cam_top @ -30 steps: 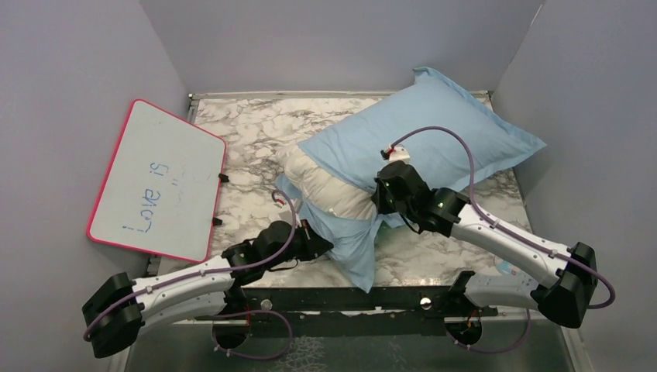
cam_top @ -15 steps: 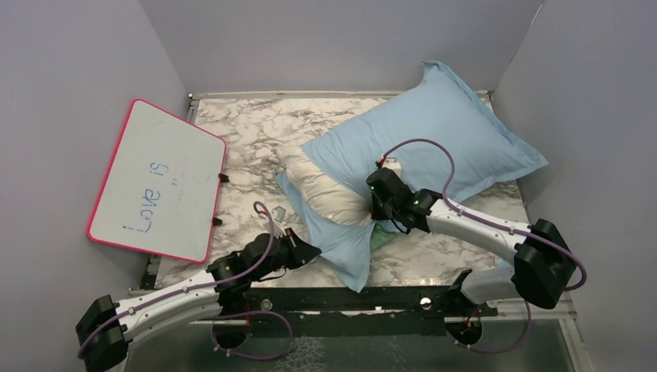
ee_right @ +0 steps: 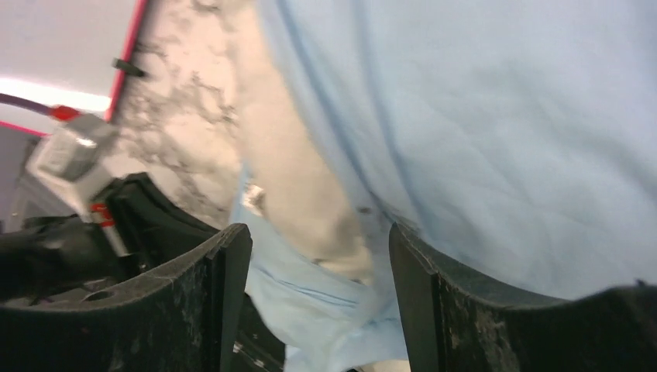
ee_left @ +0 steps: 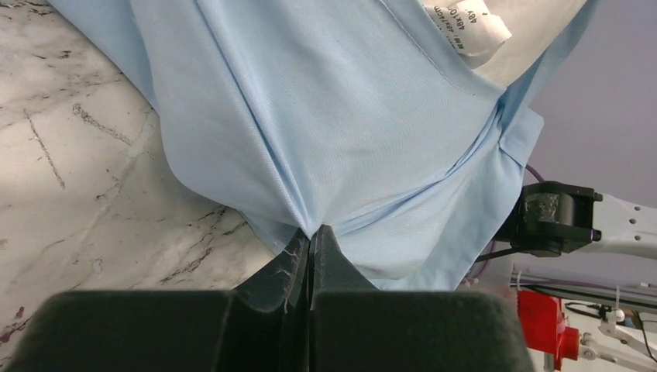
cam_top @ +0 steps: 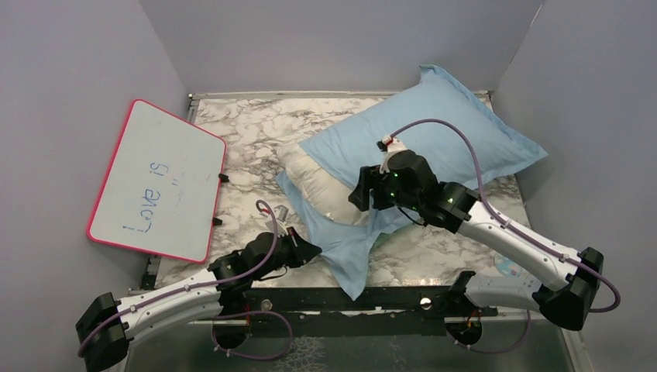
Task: Remove the pillowcase from the pillow
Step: Remove the pillow from the pillowcase.
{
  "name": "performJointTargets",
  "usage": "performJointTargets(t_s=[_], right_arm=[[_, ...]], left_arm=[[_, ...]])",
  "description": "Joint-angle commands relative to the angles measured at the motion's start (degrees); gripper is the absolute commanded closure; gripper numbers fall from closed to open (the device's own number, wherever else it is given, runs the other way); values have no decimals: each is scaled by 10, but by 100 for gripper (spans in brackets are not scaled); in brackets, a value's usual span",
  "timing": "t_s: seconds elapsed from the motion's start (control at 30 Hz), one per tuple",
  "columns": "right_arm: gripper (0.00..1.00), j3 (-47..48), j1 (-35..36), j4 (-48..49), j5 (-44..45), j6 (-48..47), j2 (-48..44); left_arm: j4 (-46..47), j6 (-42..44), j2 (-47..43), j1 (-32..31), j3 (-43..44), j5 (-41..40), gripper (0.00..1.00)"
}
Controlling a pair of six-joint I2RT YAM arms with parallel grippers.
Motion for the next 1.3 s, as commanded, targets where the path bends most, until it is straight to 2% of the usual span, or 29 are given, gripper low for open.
performJointTargets(t_s=[0.0,0.1,0.2,0.27,0.37,0.47,0.53,0.6,0.67,0.87,1.03,1.13,1.2,1.27], right_arm=[[30,105,88,-67,84,-19,53],[27,174,144,-91,143,-35,126],[24,234,152,-132,202,-63,185],[14,259,152,-149,234,-55,204],[1,238,152,-87,220,-66,193],[0,162,152,27,203,-45,153],[0,134,152,69,125,-64,139],[0,127,152,84,76,-73,146],[0,141,152,70,79,-59,172],[7,187,152,-21,261,-13,253],[17,139,150,16,445,-27,304],[25,131,138,12,506,0,350],[35,145,127,-6,508,23,373],[65,151,122,5,500,20,383]], left_arm=[[-6,31,9,-2,19,2,100],[-33,23,5,-2,30,-12,100],[-34,12,-25,-2,19,-16,100],[-33,8,-48,-2,9,-17,100],[-34,3,-64,-2,-1,-19,100],[-30,-7,-60,-2,-7,-20,100],[-27,-8,-57,-2,-6,-19,100],[-22,-6,-55,-2,-5,-24,100],[-12,-2,-51,-2,-5,-28,100],[14,-1,-24,-2,-4,-19,100],[22,-1,-12,-2,-7,-11,100],[22,3,-8,-2,-11,-5,100],[22,-2,-6,-2,-19,-4,100],[22,-9,-7,-2,-28,-4,100]])
